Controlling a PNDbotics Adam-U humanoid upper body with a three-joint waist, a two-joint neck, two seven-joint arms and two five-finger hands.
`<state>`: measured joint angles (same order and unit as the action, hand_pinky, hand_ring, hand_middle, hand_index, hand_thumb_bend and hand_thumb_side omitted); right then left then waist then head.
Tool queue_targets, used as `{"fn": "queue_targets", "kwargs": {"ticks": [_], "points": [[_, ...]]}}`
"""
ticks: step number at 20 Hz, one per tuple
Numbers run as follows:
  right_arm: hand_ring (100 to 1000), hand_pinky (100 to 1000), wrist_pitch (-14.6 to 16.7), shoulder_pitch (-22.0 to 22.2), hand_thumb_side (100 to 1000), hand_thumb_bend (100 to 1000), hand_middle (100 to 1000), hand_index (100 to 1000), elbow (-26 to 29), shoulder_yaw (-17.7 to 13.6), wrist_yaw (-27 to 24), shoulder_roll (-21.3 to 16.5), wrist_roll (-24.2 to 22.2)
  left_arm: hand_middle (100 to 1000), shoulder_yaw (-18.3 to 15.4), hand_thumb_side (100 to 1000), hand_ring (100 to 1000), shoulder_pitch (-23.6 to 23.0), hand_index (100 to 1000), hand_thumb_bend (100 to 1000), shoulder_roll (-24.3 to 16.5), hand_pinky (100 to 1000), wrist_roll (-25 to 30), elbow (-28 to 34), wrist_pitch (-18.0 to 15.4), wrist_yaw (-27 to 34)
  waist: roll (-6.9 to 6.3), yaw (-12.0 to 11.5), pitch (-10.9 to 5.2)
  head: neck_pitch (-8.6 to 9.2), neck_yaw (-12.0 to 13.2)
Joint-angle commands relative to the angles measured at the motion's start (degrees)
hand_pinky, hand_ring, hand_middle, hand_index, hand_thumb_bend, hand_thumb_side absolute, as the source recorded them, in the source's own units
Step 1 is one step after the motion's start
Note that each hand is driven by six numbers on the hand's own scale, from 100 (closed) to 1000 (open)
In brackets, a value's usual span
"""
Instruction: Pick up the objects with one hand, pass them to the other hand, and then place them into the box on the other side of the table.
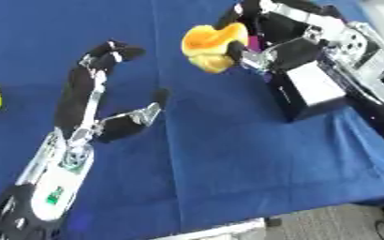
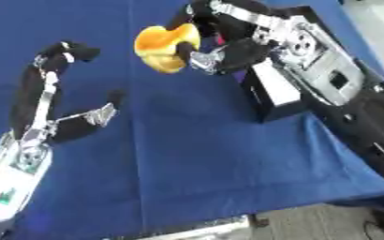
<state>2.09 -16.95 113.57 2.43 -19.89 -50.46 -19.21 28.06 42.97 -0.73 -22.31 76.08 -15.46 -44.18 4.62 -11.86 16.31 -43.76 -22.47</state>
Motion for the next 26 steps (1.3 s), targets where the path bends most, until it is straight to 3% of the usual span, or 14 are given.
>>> {"fn": "queue_targets", "kwargs": {"ticks": [1, 13, 21, 23, 26], "points": [[804, 681, 0.84, 1.15, 300, 100, 530, 697, 1.02, -3.19, -1.98, -3.04, 2.9, 628, -0.81, 506, 613, 0.28, 763, 404, -1.14, 780, -0.09, 0.89, 0.95, 0.69, -0.87, 0.45, -2.31, -0.34, 0.25], [807, 686, 2.04, 12.43, 414, 100, 535, 702, -1.08, -13.74, -5.84, -2.87, 13.28, 637, -1.67, 507, 615, -0.93, 763, 392, -4.28, 781, -0.03, 1.79, 2.87, 1.03, -1.42, 1.8, -2.34, 1.16, -0.18], [808, 688, 4.39, 19.11, 393, 100, 538, 702, -4.8, -18.77, -3.18, -1.61, 19.39, 638, -1.96, 508, 616, -1.11, 762, 392, -5.23, 780, -0.09, 2.04, 3.4, 1.16, -1.6, 2.33, -2.26, 1.98, -1.29], [809, 689, 4.96, 20.88, 323, 100, 540, 703, -5.92, -19.46, -1.34, -0.97, 20.74, 638, -2.02, 509, 616, -1.15, 762, 391, -5.39, 780, -0.13, 2.06, 3.46, 1.16, -1.61, 2.43, -2.24, 2.16, -1.64], [812, 690, 5.46, 22.46, 336, 100, 542, 705, -7.57, -19.61, 1.8, -0.04, 22.39, 638, -2.02, 509, 616, -1.19, 762, 391, -5.45, 779, -0.13, 2.08, 3.51, 1.2, -1.69, 2.48, -2.2, 2.23, -2.15]]}}
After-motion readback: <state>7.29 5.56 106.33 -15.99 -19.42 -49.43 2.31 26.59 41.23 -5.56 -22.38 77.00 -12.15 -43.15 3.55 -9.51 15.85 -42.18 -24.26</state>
